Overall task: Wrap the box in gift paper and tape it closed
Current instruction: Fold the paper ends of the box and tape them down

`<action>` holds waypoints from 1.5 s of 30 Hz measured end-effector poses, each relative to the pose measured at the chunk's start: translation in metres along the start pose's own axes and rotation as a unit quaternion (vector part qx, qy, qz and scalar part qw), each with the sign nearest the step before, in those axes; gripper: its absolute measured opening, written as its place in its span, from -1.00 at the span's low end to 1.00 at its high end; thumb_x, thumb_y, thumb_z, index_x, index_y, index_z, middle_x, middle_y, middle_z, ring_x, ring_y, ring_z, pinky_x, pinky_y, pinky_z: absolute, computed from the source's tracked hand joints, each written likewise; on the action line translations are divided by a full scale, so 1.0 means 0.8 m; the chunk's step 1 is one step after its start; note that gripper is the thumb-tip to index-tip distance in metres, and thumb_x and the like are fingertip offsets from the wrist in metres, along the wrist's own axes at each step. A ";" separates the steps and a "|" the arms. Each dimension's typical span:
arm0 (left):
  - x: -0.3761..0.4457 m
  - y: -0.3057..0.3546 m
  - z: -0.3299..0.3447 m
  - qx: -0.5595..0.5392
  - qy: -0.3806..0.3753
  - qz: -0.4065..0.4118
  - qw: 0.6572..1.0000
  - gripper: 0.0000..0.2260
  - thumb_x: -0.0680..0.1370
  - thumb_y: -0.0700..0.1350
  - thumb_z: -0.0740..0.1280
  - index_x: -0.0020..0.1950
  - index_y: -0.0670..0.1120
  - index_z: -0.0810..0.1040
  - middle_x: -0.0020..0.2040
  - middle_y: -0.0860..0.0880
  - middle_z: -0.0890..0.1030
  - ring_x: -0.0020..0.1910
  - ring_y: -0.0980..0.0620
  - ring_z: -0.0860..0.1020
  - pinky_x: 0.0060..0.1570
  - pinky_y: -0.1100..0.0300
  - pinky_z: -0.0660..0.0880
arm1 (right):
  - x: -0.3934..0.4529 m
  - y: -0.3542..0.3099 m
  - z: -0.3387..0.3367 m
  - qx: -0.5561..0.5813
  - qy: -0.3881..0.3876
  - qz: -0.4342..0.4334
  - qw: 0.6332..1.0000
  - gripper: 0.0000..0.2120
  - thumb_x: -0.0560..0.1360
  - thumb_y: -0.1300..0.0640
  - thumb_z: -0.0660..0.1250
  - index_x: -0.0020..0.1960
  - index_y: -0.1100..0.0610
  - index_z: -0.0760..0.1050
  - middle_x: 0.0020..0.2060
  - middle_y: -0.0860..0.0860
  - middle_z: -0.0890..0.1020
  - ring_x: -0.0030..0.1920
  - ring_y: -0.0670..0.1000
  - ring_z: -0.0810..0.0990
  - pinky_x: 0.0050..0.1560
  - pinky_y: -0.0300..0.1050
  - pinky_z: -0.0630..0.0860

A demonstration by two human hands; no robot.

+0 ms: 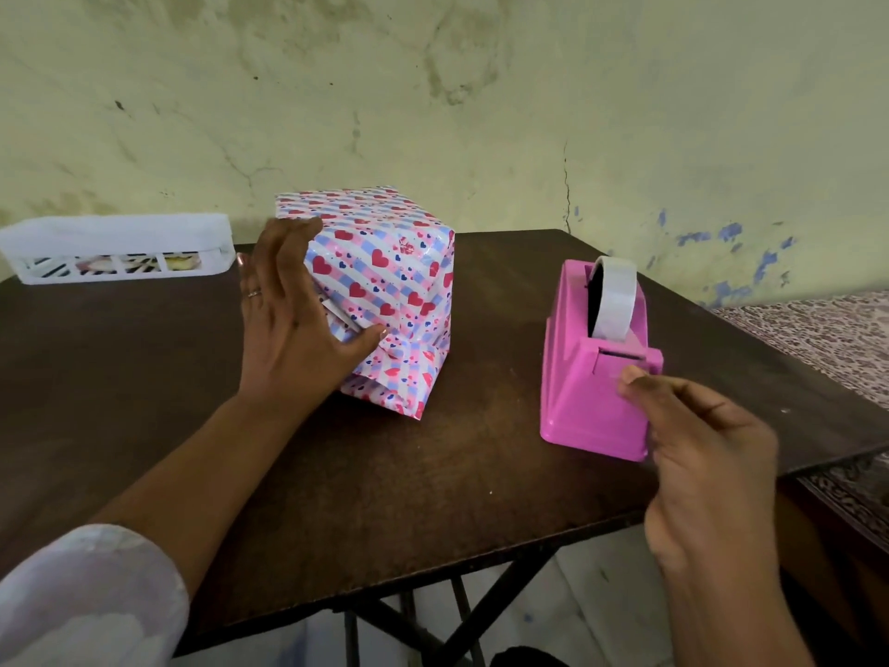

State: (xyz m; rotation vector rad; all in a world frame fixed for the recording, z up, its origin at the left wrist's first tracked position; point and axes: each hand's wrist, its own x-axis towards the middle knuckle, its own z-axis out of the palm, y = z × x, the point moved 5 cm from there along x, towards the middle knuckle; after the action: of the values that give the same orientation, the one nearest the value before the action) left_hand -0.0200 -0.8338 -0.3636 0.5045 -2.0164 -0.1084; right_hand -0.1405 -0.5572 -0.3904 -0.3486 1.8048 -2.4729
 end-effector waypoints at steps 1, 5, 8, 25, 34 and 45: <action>-0.001 0.001 0.000 0.001 -0.001 -0.001 1.000 -0.18 0.29 0.32 0.28 0.39 0.04 -0.01 0.46 -0.20 0.17 0.43 -0.09 0.13 0.41 -0.07 0.13 | 0.000 0.001 -0.002 -0.005 -0.003 0.012 1.000 -0.75 0.36 0.25 0.44 -0.41 -0.04 0.62 -0.24 0.01 0.68 -0.17 -0.07 0.67 -0.21 -0.21 0.54; -0.001 0.002 0.000 0.005 0.001 0.001 1.000 -0.17 0.30 0.25 0.36 0.39 0.04 -0.01 0.46 -0.21 0.17 0.43 -0.11 0.13 0.42 -0.10 0.15 | 0.003 0.001 -0.004 -0.070 -0.016 0.012 0.997 -0.81 0.39 0.23 0.44 -0.37 0.03 0.57 -0.25 -0.01 0.66 -0.15 -0.05 0.65 -0.23 -0.20 0.55; -0.002 0.003 0.000 0.008 0.003 0.005 1.000 -0.18 0.30 0.24 0.37 0.39 0.03 0.00 0.46 -0.20 0.17 0.43 -0.11 0.14 0.41 -0.10 0.15 | 0.005 -0.006 -0.009 -0.217 -0.033 -0.049 0.974 -0.89 0.42 0.13 0.42 -0.26 -0.03 0.56 -0.20 0.03 0.64 -0.13 -0.02 0.62 -0.23 -0.10 0.53; -0.003 -0.001 0.000 -0.004 -0.004 -0.004 1.000 -0.22 0.32 0.32 0.26 0.39 0.09 -0.02 0.46 -0.20 0.19 0.45 -0.13 0.15 0.42 -0.17 0.14 | -0.041 -0.057 0.056 -0.394 -0.189 -0.358 0.825 -0.88 0.48 0.07 0.37 -0.24 0.01 0.55 -0.38 -0.23 0.57 -0.29 -0.17 0.57 -0.28 -0.34 0.45; -0.004 0.000 0.001 0.003 -0.003 -0.006 1.000 -0.20 0.30 0.32 0.27 0.40 0.05 -0.01 0.45 -0.23 0.22 0.44 -0.18 0.16 0.39 -0.24 0.16 | 0.022 0.019 0.207 -0.418 -0.384 -0.224 0.792 -0.93 0.51 0.15 0.34 -0.14 0.07 0.58 -0.29 -0.15 0.55 -0.22 -0.20 0.56 -0.17 -0.41 0.44; -0.002 0.001 -0.001 -0.016 0.002 0.008 1.000 -0.25 0.34 0.31 0.27 0.38 0.07 0.03 0.42 -0.25 0.26 0.43 -0.21 0.20 0.35 -0.28 0.20 | 0.044 0.039 0.215 -0.451 -0.306 -0.218 0.810 -0.86 0.48 0.03 0.37 -0.20 0.07 0.57 -0.22 -0.05 0.60 -0.21 -0.15 0.56 -0.19 -0.34 0.42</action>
State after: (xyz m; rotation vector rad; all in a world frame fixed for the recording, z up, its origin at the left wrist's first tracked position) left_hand -0.0186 -0.8321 -0.3642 0.4682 -2.0108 -0.1290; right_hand -0.1402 -0.7339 -0.3649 -1.5233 2.5565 -1.1385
